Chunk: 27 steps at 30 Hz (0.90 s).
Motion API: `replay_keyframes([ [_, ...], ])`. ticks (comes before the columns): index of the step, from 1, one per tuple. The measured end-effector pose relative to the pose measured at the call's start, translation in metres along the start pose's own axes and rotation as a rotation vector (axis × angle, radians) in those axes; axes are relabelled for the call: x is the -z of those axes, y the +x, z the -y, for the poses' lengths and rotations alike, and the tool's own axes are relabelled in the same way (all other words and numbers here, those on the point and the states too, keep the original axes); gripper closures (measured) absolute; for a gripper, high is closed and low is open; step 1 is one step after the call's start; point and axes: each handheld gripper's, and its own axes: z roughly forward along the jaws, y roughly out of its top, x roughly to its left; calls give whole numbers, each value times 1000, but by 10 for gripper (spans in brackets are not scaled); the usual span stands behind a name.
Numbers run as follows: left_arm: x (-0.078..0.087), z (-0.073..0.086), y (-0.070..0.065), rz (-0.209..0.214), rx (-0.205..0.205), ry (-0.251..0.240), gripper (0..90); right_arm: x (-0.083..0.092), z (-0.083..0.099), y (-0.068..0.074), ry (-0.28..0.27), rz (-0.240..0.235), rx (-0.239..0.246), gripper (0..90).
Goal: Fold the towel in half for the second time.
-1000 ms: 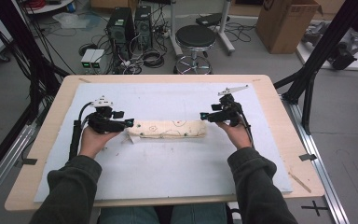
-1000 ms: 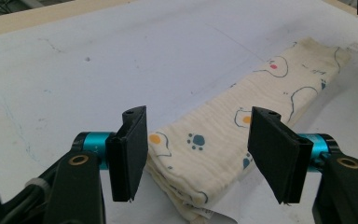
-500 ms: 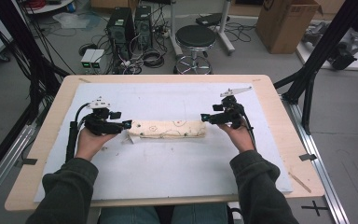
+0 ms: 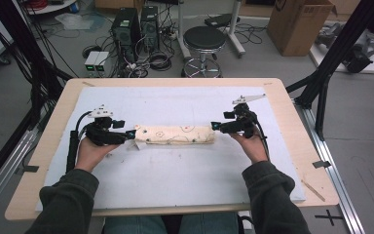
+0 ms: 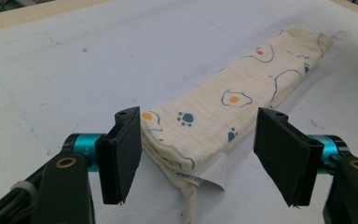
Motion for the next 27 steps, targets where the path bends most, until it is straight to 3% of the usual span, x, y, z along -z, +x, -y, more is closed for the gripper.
replay_keyframes([
  [6, 3, 0, -7, 12, -36, 19, 328, 4, 1, 6, -7, -4, 18, 177],
  [14, 8, 0, -12, 15, -46, 16, 325, 8, 3, 9, -27, -7, 34, 177],
  [20, 11, 0, -16, 10, -72, 23, 325, 11, 14, 7, -28, -3, 12, 177],
  [27, 13, 9, -17, 5, -67, 18, 325, 15, 22, 7, -26, -2, 6, 173],
])
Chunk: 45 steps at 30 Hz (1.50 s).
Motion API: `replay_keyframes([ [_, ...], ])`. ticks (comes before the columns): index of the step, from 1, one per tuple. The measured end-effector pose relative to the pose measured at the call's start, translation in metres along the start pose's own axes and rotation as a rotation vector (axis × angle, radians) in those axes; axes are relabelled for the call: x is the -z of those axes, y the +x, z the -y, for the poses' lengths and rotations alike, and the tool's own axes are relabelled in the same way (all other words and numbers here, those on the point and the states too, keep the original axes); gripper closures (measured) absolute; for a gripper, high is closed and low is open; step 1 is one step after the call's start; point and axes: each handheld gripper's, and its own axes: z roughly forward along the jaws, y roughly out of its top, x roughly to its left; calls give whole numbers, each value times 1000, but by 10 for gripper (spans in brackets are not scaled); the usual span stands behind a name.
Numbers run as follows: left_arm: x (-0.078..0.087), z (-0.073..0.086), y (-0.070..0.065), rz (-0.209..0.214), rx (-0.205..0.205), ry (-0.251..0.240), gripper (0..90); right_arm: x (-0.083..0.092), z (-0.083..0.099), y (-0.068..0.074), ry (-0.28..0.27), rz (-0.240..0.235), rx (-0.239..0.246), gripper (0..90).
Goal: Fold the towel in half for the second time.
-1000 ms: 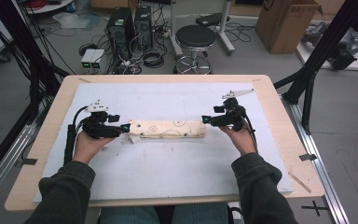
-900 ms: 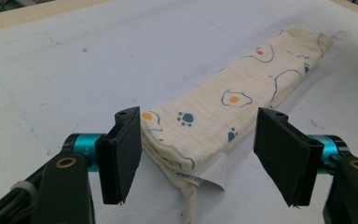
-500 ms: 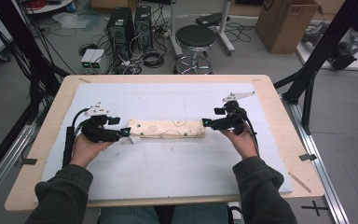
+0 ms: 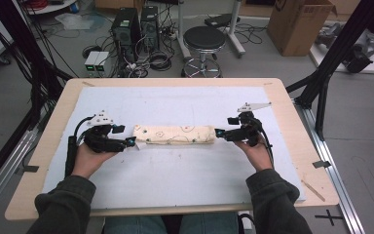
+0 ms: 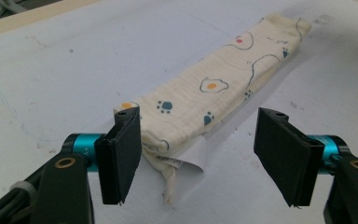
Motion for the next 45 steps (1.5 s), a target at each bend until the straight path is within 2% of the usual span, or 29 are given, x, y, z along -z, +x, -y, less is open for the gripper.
replay_keyframes([
  [4, 2, 4, 0, 0, 8, 3, 316, 0, 5, 0, 6, -3, -2, 172],
  [11, 6, 9, -4, -6, -11, -6, 311, 2, 11, 3, 4, -2, -2, 159],
  [12, 6, 10, -5, -4, -4, -6, 309, 2, 12, 3, 8, -1, -1, 147],
  [24, 15, 20, -12, -4, -16, -7, 284, 7, 15, 13, 1, 5, 40, 125],
  [31, 20, 26, -13, -4, -2, -26, 235, 10, 27, 13, 6, 17, 26, 123],
  [37, 23, 32, -14, -12, 8, -20, 200, 17, 33, 13, 6, 33, 34, 123],
  [45, 29, 37, -15, -11, 22, -21, 200, 25, 41, 16, 4, 52, 53, 123],
])
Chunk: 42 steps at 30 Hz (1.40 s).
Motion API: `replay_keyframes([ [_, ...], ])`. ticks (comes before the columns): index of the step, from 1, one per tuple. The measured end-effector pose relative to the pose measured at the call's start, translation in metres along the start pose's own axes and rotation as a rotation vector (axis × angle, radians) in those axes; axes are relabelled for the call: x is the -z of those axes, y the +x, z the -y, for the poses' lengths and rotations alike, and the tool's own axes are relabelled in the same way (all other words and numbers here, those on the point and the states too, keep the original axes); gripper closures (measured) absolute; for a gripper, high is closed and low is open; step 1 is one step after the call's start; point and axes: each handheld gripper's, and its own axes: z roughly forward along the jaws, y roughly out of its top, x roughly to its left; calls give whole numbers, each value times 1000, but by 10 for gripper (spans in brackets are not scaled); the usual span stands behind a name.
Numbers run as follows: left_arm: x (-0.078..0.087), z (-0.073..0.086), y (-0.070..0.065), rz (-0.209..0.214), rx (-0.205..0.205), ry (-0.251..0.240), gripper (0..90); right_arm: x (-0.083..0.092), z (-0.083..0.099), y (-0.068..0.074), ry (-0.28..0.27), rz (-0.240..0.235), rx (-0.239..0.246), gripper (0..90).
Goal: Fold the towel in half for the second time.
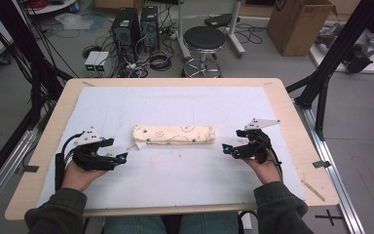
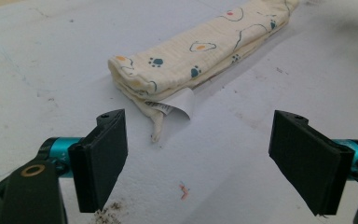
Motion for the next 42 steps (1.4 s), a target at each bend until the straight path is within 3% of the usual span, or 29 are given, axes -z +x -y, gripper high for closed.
replay_keyframes([
  [10, 4, 2, -5, 10, -33, 19, 207, 7, 7, 5, -9, 7, 14, 122],
  [20, 10, 14, -8, 6, -9, 2, 207, 13, 16, 8, -16, 8, 11, 122],
  [27, 13, 20, -10, -9, -18, 6, 209, 16, 23, 10, -20, 10, 5, 122],
  [42, 25, 34, -16, -29, 2, 7, 209, 26, 43, 13, -16, 24, -1, 122],
])
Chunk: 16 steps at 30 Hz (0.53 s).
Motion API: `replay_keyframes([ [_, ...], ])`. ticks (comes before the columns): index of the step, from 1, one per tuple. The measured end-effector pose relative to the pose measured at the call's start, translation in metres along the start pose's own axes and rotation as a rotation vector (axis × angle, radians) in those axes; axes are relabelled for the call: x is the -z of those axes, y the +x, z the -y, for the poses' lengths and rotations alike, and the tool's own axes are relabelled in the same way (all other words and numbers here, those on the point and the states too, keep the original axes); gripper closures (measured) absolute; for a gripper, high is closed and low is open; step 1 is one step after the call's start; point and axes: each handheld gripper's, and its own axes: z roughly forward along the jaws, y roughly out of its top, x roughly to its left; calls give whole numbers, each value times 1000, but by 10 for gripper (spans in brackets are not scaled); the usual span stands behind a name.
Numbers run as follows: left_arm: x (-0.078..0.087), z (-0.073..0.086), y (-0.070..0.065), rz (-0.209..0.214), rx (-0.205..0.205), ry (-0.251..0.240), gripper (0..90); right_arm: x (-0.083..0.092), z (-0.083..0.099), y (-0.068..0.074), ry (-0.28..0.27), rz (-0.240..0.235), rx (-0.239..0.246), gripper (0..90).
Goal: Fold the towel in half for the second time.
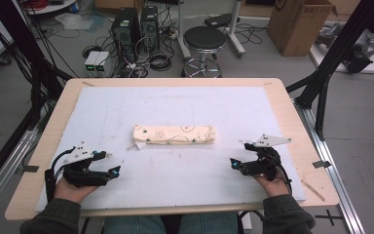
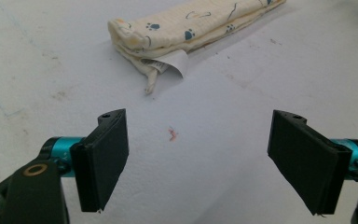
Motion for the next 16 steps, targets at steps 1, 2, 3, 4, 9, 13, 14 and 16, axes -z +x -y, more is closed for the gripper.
replay_keyframes([
  [1, 1, 1, -1, -4, 0, 2, 209, 0, 1, 0, 3, -1, -1, 122],
  [2, 1, 1, -2, -5, -6, 4, 209, 0, 3, 0, 4, 0, 3, 122],
  [3, 2, 2, -2, -6, -2, 2, 209, 1, 4, 0, 6, -3, 1, 122],
  [4, 3, 2, -4, -6, -3, 0, 209, 1, 5, -1, 7, -1, 0, 122],
  [9, 3, 3, -7, -16, -13, -9, 209, 4, 7, 0, 2, 1, -7, 122],
  [13, 1, 3, -7, -20, -6, -6, 209, 1, 7, 1, 6, -9, -3, 122],
  [14, 1, 3, -7, -21, -8, -7, 209, 0, 8, 1, 8, -6, -4, 122],
  [16, 1, 3, -8, -21, -10, -4, 209, 0, 8, 2, 13, -6, -1, 122],
])
